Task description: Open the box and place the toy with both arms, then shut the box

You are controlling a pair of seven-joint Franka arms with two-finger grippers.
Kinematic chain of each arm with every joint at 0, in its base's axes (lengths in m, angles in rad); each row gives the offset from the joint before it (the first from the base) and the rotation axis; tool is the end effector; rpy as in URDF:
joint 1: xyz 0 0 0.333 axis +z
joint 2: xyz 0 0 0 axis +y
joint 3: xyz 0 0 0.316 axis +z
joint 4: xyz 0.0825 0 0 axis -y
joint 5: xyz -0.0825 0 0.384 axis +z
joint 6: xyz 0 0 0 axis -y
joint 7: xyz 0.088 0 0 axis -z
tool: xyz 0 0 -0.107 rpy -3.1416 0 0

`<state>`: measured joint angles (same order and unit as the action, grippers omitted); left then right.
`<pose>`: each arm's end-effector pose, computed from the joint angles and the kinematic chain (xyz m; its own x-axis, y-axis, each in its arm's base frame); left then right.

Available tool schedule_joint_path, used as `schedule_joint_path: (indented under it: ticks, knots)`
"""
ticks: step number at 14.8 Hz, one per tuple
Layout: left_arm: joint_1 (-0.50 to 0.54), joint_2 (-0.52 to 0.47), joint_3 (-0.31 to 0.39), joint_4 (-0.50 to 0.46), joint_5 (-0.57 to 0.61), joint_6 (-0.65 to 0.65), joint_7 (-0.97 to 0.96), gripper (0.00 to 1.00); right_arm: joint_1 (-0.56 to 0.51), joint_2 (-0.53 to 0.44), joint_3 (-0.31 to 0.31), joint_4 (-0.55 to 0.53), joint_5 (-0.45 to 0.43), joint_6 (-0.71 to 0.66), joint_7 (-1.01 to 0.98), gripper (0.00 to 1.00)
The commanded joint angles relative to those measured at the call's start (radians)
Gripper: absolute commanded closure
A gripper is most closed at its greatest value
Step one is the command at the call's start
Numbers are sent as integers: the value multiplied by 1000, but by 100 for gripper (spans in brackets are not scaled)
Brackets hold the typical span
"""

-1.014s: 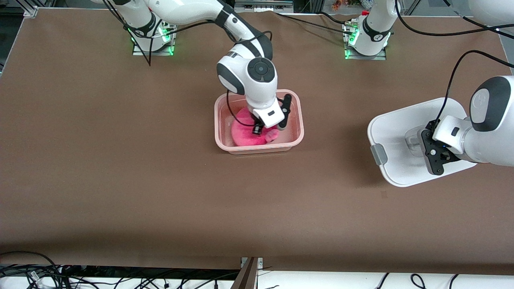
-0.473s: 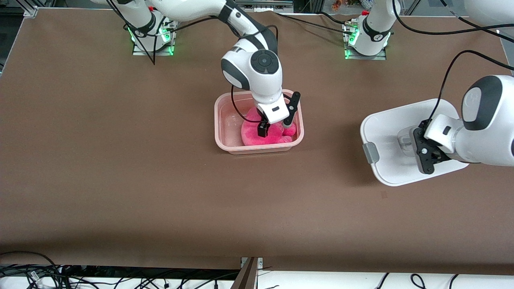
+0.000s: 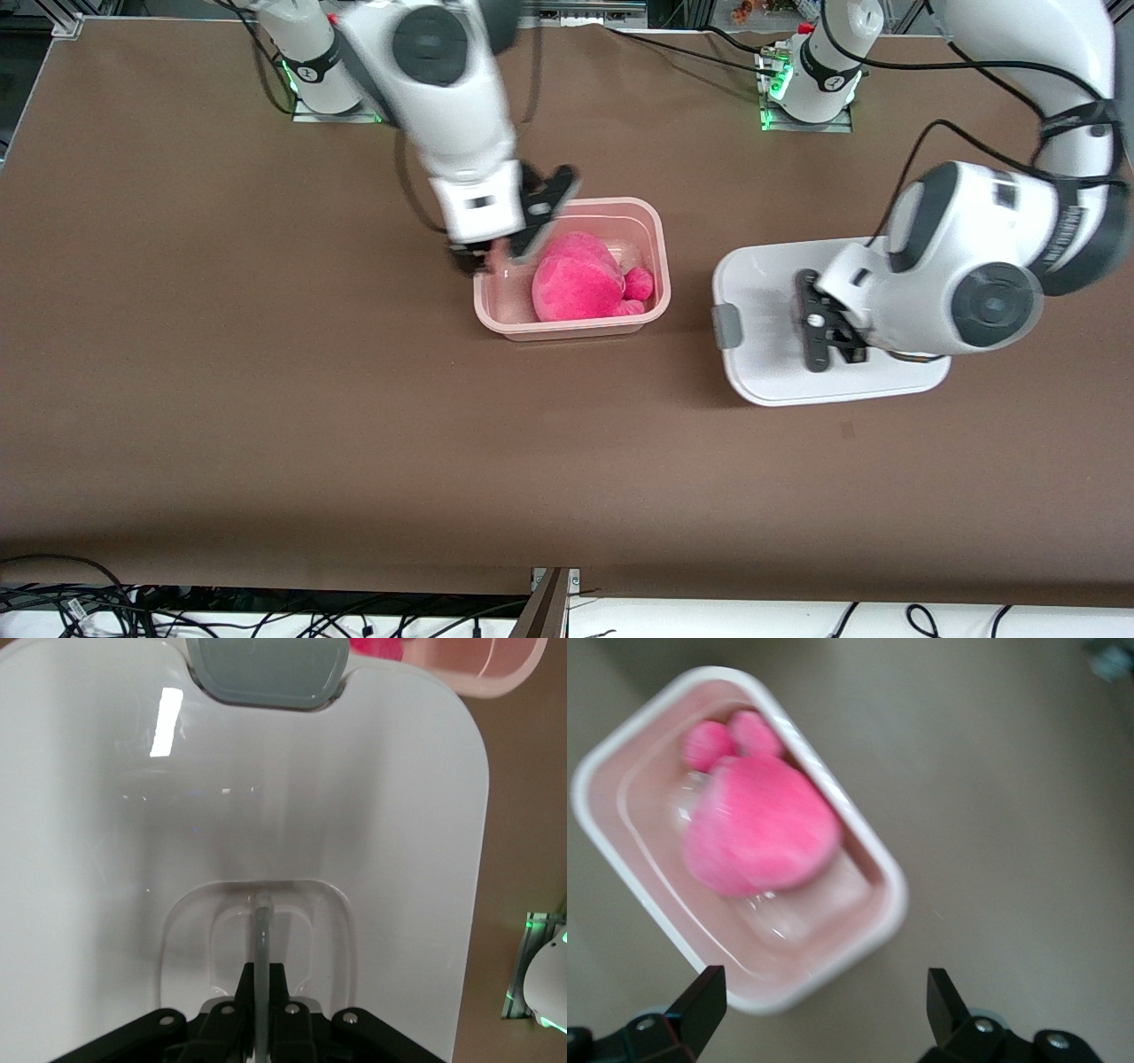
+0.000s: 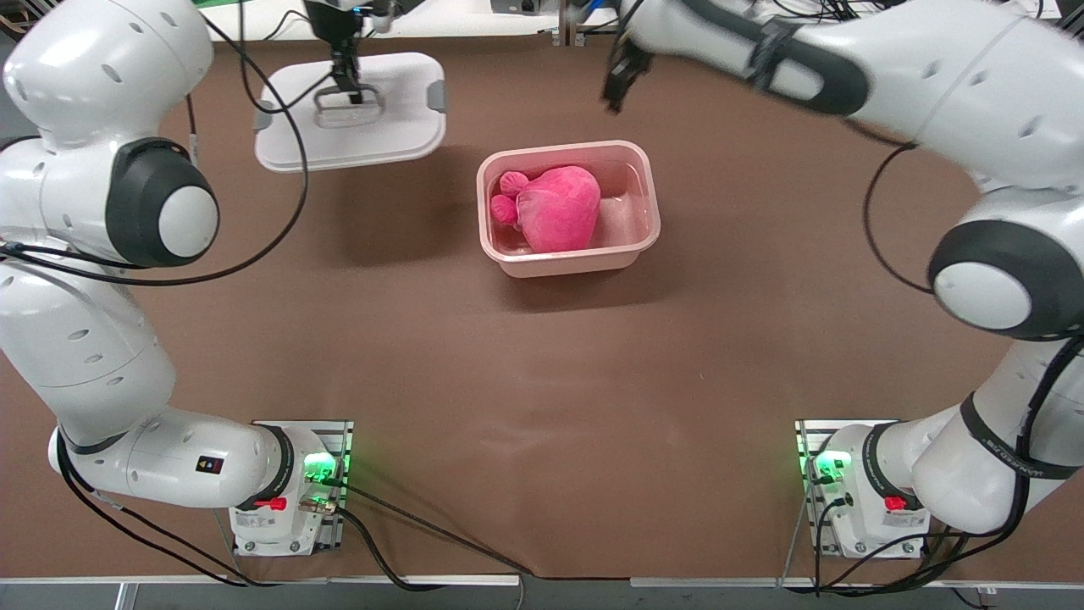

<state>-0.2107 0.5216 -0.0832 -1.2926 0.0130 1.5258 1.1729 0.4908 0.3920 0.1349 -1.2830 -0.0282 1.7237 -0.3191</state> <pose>0.6500 -0.1834 0.4267 0.0957 -0.9919 -0.0830 -0.9555 -0.1149 0.2718 0.5626 0.3820 0.5349 0.5915 0.8043 0.0567 0.8058 -0.5921 -0.0059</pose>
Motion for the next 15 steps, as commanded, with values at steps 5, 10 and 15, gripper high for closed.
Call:
schedule_joint_path:
  ticks: [5,10,15]
  knots:
    - [-307,47,11,-4,-30,167,-237,100,-238,-96,-73,17,42,-180,-141,0]
    - [-478,119,13,7,-48,310,-444,100,-247,-179,-260,13,143,-295,-144,0]
    - [-544,139,14,13,-45,329,-533,100,-250,-287,-345,-80,154,-334,-54,0]
